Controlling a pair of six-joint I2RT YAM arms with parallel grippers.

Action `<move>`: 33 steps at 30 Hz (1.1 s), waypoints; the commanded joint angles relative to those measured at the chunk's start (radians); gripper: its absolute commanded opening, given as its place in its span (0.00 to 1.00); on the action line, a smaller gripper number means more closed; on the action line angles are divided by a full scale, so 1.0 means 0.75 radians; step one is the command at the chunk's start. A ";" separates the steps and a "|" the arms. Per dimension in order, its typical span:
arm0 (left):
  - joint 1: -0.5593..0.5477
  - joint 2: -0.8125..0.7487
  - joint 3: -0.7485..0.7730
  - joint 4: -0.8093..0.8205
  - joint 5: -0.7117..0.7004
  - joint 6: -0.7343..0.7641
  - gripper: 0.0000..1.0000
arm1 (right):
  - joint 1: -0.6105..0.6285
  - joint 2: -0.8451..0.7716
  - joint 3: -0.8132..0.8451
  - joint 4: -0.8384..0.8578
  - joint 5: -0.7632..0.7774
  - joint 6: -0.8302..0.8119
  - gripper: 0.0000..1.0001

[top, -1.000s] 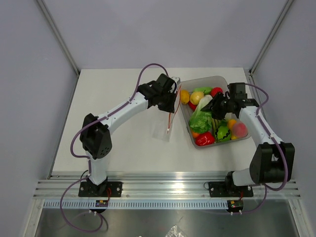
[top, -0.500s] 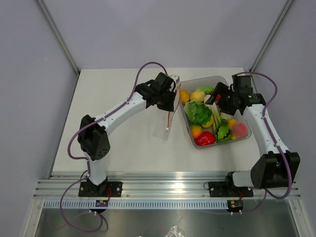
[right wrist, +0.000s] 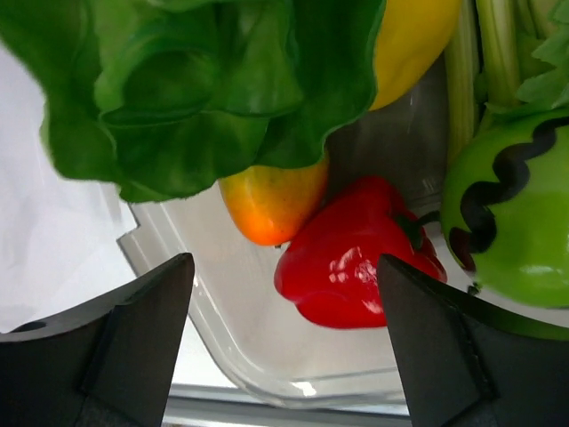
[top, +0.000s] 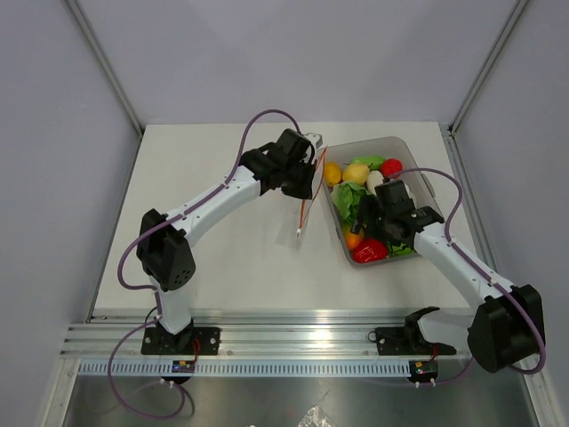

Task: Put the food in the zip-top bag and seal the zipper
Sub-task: Place the fake vegetable in the bin, then pick up the fake vegetable from the bin.

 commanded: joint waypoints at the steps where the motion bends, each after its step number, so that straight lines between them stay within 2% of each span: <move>1: 0.006 -0.050 -0.004 0.026 -0.041 0.024 0.00 | 0.010 0.024 -0.027 0.233 0.041 0.120 0.91; 6: 0.010 -0.052 0.000 0.020 -0.054 0.028 0.00 | 0.028 0.144 0.020 0.352 0.084 0.165 0.87; 9: 0.012 -0.052 0.009 0.013 -0.060 0.036 0.00 | 0.033 0.214 0.050 0.396 0.102 0.194 0.79; 10: 0.014 -0.054 0.011 0.009 -0.062 0.037 0.00 | 0.037 0.228 0.057 0.407 0.123 0.208 0.71; 12: 0.016 -0.054 0.013 0.003 -0.066 0.041 0.00 | 0.039 0.269 0.073 0.433 0.143 0.237 0.63; 13: 0.018 -0.056 0.015 0.001 -0.068 0.041 0.00 | 0.039 0.282 0.081 0.435 0.160 0.241 0.56; 14: 0.018 -0.056 0.015 -0.001 -0.070 0.045 0.00 | 0.039 0.284 0.097 0.435 0.212 0.251 0.41; 16: 0.018 -0.060 0.015 -0.007 -0.068 0.047 0.00 | 0.039 0.259 0.106 0.448 0.270 0.247 0.23; 17: 0.018 -0.064 0.015 -0.009 -0.068 0.047 0.00 | 0.037 0.225 0.124 0.444 0.282 0.223 0.09; 19: 0.018 -0.070 0.015 -0.013 -0.070 0.049 0.00 | 0.037 0.192 0.159 0.407 0.299 0.190 0.01; 22: 0.018 -0.083 0.013 -0.015 -0.068 0.053 0.00 | 0.037 0.163 0.297 0.264 0.270 0.116 0.00; 25: 0.016 -0.091 0.019 -0.029 -0.070 0.053 0.00 | 0.037 0.222 0.435 0.099 0.203 0.049 0.00; 28: 0.018 -0.111 0.011 -0.040 -0.082 0.067 0.00 | 0.037 0.269 0.610 -0.151 0.097 -0.013 0.00; 33: 0.018 -0.132 -0.016 -0.038 -0.087 0.069 0.00 | 0.010 0.265 0.705 -0.307 0.033 -0.103 0.00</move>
